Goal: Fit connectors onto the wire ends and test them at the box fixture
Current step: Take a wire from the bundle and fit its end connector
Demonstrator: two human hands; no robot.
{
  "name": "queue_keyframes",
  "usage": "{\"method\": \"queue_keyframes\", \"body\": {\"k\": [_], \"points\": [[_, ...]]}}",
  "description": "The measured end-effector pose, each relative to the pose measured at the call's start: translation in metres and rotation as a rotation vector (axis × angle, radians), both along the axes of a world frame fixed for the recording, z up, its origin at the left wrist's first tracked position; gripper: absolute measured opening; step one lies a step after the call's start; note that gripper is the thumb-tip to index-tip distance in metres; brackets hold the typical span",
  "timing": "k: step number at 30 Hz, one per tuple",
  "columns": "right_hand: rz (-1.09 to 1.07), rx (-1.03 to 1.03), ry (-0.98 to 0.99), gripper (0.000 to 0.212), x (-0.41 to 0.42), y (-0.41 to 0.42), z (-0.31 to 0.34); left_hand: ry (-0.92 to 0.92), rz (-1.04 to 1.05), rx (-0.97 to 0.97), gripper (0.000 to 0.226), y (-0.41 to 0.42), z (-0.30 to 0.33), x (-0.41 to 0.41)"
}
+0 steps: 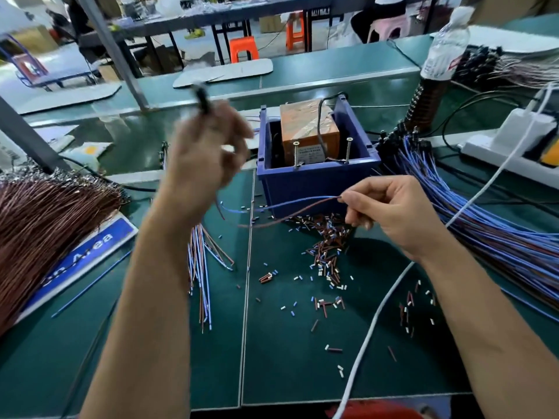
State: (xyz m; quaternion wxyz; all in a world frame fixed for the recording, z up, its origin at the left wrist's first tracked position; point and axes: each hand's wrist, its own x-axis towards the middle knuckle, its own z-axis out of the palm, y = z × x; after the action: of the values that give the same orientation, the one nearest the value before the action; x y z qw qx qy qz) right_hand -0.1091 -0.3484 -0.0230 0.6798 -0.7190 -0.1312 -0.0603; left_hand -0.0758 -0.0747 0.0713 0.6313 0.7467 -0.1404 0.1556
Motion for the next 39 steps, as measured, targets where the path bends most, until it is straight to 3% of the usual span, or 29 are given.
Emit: {"method": "queue_keyframes", "body": {"k": [2, 4, 7, 11, 14, 21, 29, 32, 39], "points": [[0.03, -0.004, -0.02, 0.018, -0.001, -0.001, -0.001, -0.026, -0.196, 0.336, 0.036, -0.04, -0.011, -0.016], [0.047, 0.016, -0.035, 0.019, -0.002, -0.001, -0.002, -0.074, -0.227, 0.619, 0.031, -0.065, -0.029, -0.016], [-0.005, 0.054, -0.053, 0.023, -0.003, 0.0, -0.004, -0.155, -0.229, 0.826, 0.027, -0.085, -0.049, -0.016], [-0.087, 0.05, -0.031, 0.022, -0.002, 0.001, -0.01, -0.167, -0.252, 0.69, 0.025, -0.087, -0.073, -0.011], [-0.157, 0.07, -0.002, 0.013, 0.0, 0.005, -0.012, -0.235, -0.209, 0.693, 0.025, -0.082, -0.081, -0.008], [-0.222, 0.039, 0.024, 0.017, 0.0, 0.009, -0.015, -0.291, -0.152, 0.638, 0.018, -0.074, -0.099, -0.006], [-0.501, 0.054, -0.015, 0.018, 0.005, 0.004, -0.022, -0.124, -0.104, 0.416, 0.023, -0.077, -0.111, -0.005], [-0.487, -0.012, -0.044, 0.027, 0.004, 0.006, -0.021, -0.091, -0.109, 0.381, 0.021, -0.08, -0.113, -0.005], [-0.353, -0.068, -0.133, 0.01, 0.0, 0.013, -0.019, -0.105, -0.122, 0.362, 0.017, -0.083, -0.111, -0.007]]}}
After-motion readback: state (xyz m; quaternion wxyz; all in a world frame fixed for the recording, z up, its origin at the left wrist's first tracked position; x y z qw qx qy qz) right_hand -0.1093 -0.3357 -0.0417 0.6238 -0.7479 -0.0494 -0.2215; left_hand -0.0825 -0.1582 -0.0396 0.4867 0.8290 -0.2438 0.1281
